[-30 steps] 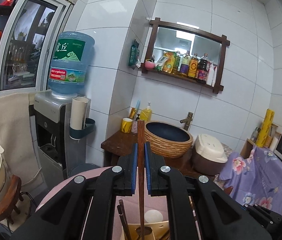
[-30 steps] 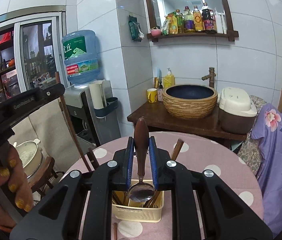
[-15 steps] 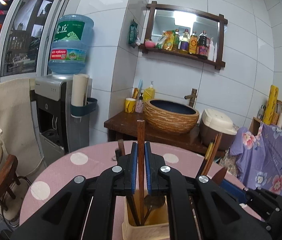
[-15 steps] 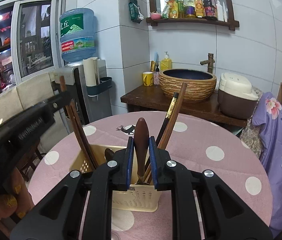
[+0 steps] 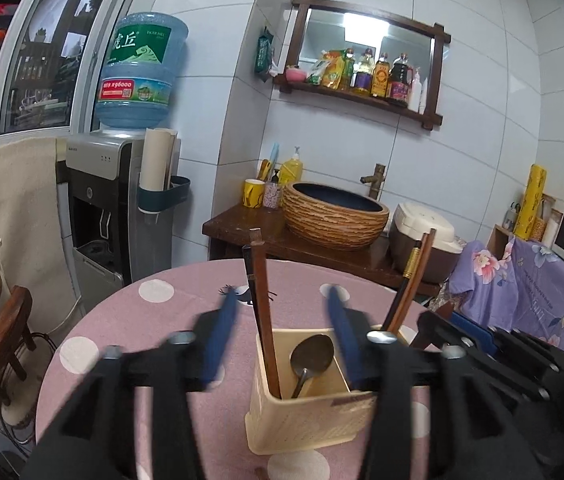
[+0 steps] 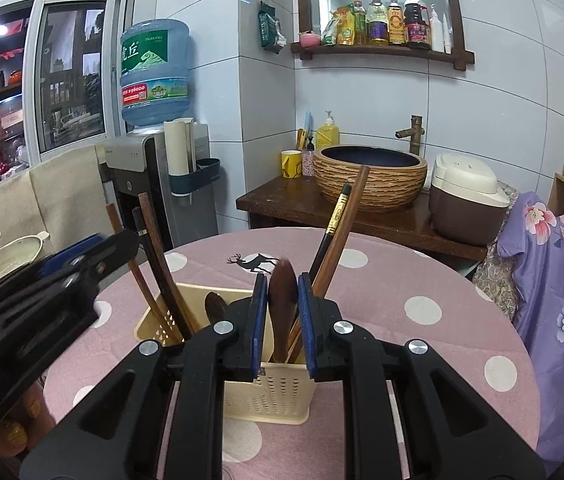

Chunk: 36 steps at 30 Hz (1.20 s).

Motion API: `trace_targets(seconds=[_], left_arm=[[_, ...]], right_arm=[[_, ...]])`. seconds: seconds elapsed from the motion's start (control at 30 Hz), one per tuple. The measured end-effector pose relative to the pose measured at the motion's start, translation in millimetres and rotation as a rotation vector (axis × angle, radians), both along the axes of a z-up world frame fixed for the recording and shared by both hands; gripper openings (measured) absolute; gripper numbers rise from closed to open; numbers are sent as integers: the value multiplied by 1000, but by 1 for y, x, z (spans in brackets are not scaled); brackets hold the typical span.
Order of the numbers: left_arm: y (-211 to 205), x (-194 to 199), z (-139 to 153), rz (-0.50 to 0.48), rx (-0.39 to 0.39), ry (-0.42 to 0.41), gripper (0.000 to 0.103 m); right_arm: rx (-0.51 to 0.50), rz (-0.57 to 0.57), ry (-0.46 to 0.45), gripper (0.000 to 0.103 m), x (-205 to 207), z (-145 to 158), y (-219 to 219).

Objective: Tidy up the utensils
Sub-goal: 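Lower both utensils into the holder and open both grippers, then move both grippers back down toward the clear spoon and last chopstick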

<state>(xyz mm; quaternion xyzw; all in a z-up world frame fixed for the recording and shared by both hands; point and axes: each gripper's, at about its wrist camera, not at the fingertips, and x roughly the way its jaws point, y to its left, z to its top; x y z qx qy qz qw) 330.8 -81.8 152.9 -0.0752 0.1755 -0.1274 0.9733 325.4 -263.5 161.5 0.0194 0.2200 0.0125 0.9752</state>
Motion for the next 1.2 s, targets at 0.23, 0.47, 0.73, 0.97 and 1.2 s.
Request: trace_targets(seconds=[0.23, 0.47, 0.73, 0.97, 1.2], left_arm=[[12, -37, -11, -4, 9, 3, 91], [26, -66, -39, -3, 71, 63, 97], [52, -88, -80, 98, 99, 104, 97], [59, -103, -102, 82, 166, 163, 97], [64, -111, -124, 84, 223, 267, 97]], right_arm=[[24, -7, -33, 44, -17, 5, -4], [-64, 56, -81, 71, -69, -10, 11], [-193, 89, -114, 97, -120, -52, 18], [-221, 167, 73, 97, -127, -94, 20], [-204, 220, 182, 96, -129, -120, 20]])
